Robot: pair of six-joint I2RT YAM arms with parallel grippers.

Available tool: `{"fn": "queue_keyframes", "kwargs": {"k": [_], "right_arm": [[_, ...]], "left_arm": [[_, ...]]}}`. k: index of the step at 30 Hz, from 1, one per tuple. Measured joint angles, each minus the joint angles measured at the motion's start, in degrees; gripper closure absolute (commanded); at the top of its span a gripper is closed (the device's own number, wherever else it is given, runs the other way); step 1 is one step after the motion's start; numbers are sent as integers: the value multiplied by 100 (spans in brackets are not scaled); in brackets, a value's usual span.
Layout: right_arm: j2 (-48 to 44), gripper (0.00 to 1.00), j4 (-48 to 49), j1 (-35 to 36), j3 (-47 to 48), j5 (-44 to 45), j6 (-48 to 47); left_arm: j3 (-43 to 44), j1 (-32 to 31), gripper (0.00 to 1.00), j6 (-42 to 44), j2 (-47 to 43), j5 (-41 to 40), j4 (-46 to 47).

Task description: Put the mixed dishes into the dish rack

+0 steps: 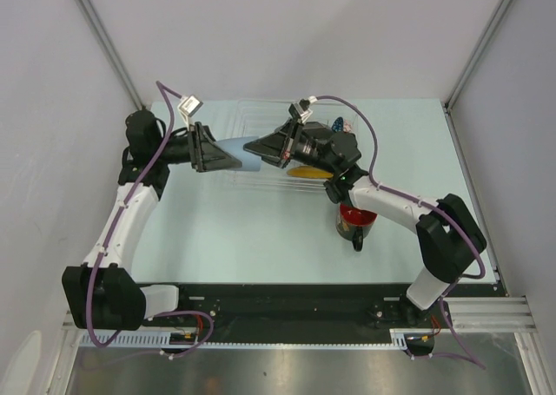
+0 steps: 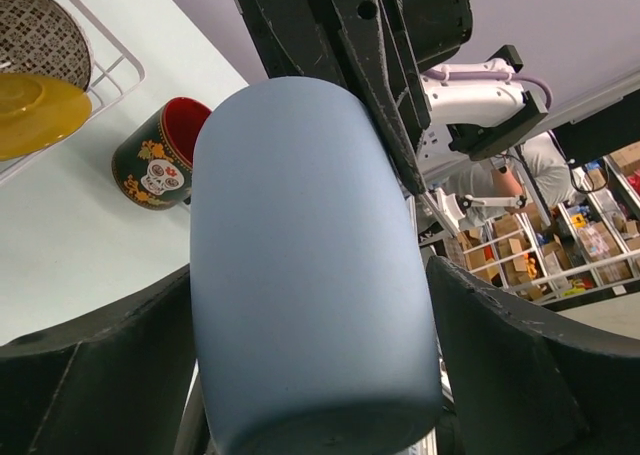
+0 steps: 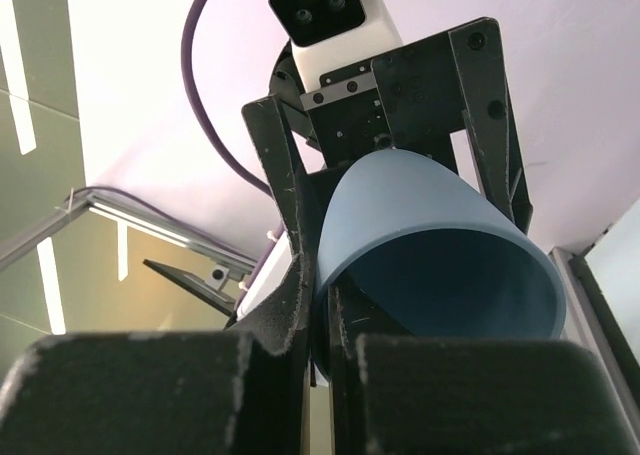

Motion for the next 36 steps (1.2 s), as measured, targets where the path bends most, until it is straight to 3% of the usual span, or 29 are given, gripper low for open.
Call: {"fn": "queue_keyframes", "kwargs": {"k": [2, 4, 5, 7, 8, 11, 14, 15, 16, 19, 21, 28, 33, 36], "right_arm": [[42, 100, 90, 26, -22, 33, 61], [50, 100, 103, 35, -39, 46, 90], [50, 100, 103, 42, -42, 44, 96], [48, 100, 103, 48, -48, 61, 76], [48, 100, 94, 48, -57, 66, 50], [46, 100, 52, 46, -79, 70, 31], [46, 99, -37, 44, -85, 68, 15], [46, 95, -59, 44, -85, 68, 9], [39, 80, -85, 42, -85, 76, 2], [-28, 48, -269, 17, -83, 39, -63], [-76, 42, -621, -55, -87, -59, -175], [-636, 32, -2476, -855, -131, -584, -1095], [-1224, 32, -3971, -1652, -175, -654, -1899], [-1598, 31, -4645, -1821, -184, -658, -2312]], "left_arm": [[0, -2, 12, 105, 0, -33, -116], [0, -2, 26, 212, -2, -57, -234], [0, -4, 38, 264, -2, -81, -286], [2, 0, 51, 350, -9, -85, -402], [4, 0, 67, 391, -26, -116, -457], [4, 0, 100, 472, -28, -162, -573], [107, 7, 100, 748, -24, -240, -992], [195, 9, 100, 896, -20, -282, -1222], [289, 13, 100, 1056, -17, -334, -1453], [422, 22, 100, 1305, -17, -409, -1773], [518, 46, 100, 1440, -20, -472, -1897], [1169, 133, 100, 2258, 66, -1322, -2846], [1762, 52, 100, 2933, 90, -2673, -3259], [2133, -332, 100, 3353, 398, -3770, -3545]]}}
